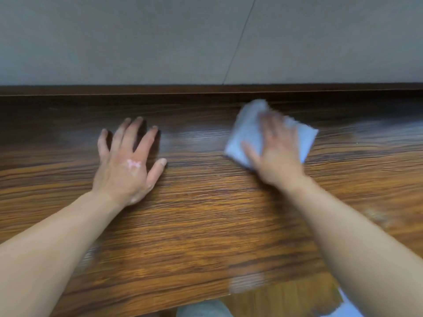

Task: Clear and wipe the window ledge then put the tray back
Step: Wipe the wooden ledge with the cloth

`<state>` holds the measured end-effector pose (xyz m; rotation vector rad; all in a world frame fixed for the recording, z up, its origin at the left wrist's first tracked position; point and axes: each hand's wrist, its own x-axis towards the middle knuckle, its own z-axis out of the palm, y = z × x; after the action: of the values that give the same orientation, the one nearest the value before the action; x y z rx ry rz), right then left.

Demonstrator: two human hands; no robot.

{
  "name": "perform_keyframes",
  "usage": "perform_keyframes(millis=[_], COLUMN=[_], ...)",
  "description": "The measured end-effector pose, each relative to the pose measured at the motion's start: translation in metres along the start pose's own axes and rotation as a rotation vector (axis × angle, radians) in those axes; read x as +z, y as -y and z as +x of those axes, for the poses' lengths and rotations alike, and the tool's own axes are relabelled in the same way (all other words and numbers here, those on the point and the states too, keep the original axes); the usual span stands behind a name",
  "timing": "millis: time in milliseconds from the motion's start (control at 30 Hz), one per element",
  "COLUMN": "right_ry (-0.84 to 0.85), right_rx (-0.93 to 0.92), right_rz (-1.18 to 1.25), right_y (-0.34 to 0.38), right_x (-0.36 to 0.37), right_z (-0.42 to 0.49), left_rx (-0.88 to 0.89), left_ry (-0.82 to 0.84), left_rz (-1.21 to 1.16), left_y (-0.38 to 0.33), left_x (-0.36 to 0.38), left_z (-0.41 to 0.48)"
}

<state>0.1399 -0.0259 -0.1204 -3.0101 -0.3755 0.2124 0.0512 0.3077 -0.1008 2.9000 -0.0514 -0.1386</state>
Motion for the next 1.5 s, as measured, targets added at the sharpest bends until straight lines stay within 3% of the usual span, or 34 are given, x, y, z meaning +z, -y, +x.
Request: perform_keyframes(millis=[167,233,300,367,533,633,700,767,933,1000,1100,1167,1300,1400,1500], right_ry=[-0.148,-0.180,-0.170,-0.157,-0.061,-0.002,-0.011,-0.044,-0.117,-0.162,-0.220,-0.248,-0.053,-0.012,-0.028], right_rx=[0.567,0.772,0.862,0.776,0.129,-0.171,-0.225,-0.109,0.493,0.696,0.870,0.751,0.166,-0.212,-0.281], right_rz=[0.058,0.116,0.162,0.137,0.044,0.041,0.040,0.003,0.044,0.097,0.153,0.114,0.075,0.072,0.038], right_y=[-0.131,-0.135,-0.104,-0.050,0.108,0.110,0.074,0.028,-0.075,-0.081,-0.018,0.053,0.157,0.132,0.059], right_x=[-0.023,-0.028,-0.026,-0.016,0.019,0.025,0.024,0.020,-0.010,-0.017,-0.002,0.011,0.027,0.032,0.026], right_z=[0.031,0.033,0.033,0.014,-0.120,-0.163,-0.150,-0.116,-0.014,0.002,-0.015,-0.055,-0.162,-0.206,-0.190], left_rx=[0.031,0.019,0.006,0.000,0.005,0.012,0.009,0.005,-0.002,-0.005,0.000,0.001,0.015,0.019,0.016], left_ry=[0.032,0.022,0.005,-0.012,-0.083,-0.099,-0.090,-0.080,-0.065,-0.065,-0.076,-0.091,-0.135,-0.135,-0.114], left_rz=[0.016,0.027,0.053,0.066,0.060,0.063,0.066,0.068,0.068,0.071,0.053,0.035,0.011,0.005,0.026], left_y=[-0.020,-0.022,-0.022,-0.023,-0.026,-0.027,-0.027,-0.028,-0.026,-0.025,-0.023,-0.024,-0.027,-0.027,-0.026], left_x=[0.011,0.014,0.016,0.016,0.018,0.019,0.018,0.018,0.016,0.016,0.016,0.016,0.018,0.019,0.020], left_z=[0.014,0.014,0.013,0.013,0.013,0.013,0.014,0.015,0.014,0.014,0.014,0.013,0.012,0.012,0.014])
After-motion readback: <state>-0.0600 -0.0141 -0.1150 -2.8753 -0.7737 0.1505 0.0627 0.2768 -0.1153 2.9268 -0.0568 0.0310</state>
